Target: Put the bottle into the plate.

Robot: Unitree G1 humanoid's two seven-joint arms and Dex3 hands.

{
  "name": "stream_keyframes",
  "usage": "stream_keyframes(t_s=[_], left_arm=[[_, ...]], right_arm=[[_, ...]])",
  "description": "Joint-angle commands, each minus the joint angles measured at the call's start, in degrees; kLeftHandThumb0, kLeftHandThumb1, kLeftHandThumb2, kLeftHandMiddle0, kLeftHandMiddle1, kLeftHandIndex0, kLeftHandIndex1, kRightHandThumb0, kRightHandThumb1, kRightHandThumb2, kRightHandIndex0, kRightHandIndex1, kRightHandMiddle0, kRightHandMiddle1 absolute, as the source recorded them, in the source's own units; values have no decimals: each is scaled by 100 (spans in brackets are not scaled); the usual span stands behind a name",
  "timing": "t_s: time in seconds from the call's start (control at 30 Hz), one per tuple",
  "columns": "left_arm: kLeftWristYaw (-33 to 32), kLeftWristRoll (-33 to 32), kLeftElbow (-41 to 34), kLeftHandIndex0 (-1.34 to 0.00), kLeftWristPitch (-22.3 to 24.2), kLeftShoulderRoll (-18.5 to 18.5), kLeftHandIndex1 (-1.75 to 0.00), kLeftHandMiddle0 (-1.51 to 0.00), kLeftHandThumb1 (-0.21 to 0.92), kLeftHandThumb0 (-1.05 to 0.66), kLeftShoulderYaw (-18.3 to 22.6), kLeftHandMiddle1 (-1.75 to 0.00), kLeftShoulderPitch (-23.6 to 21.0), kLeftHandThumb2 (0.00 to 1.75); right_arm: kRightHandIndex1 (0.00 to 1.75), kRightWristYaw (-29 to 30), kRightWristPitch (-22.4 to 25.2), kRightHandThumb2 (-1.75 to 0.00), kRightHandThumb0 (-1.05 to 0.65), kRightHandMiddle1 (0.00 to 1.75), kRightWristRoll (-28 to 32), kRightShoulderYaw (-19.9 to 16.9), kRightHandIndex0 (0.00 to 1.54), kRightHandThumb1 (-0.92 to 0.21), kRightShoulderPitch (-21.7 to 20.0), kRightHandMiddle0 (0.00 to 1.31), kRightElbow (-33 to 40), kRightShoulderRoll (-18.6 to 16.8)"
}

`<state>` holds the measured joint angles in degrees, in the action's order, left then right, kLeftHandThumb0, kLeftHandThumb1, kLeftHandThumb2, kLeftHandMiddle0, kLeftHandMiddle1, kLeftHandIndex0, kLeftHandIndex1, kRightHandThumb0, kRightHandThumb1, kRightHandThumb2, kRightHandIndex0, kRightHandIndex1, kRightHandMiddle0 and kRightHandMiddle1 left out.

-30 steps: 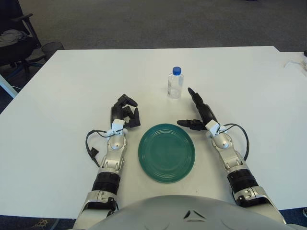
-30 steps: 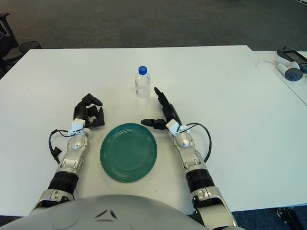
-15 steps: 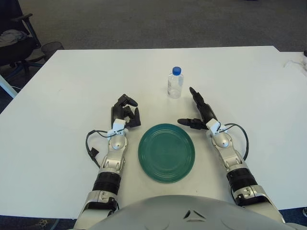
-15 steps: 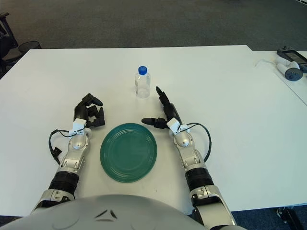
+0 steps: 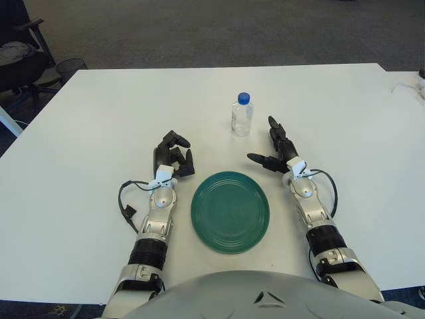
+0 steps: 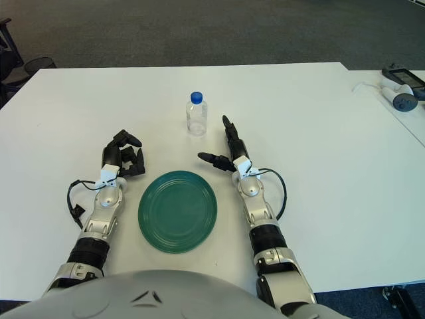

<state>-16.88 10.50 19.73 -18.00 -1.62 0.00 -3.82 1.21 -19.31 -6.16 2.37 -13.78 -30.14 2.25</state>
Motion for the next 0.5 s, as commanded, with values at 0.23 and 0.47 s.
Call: stream_keyframes(t_s=[0.23,0.47], left_arm=[[177,-141,156,-73,68,28,-175,-127,17,-53,10,-175,133,149],[169,-117,163,-72,40,35,-175,-127,18,-52,5,-175,149,148]], right_arm=[[0,359,125,-1,-91,0,314,-409,0,-77,-1191,0,-1107,-257],[0,822,286,-4,-90,0,338,-554,0,-83,-1900,0,-1873,-479]])
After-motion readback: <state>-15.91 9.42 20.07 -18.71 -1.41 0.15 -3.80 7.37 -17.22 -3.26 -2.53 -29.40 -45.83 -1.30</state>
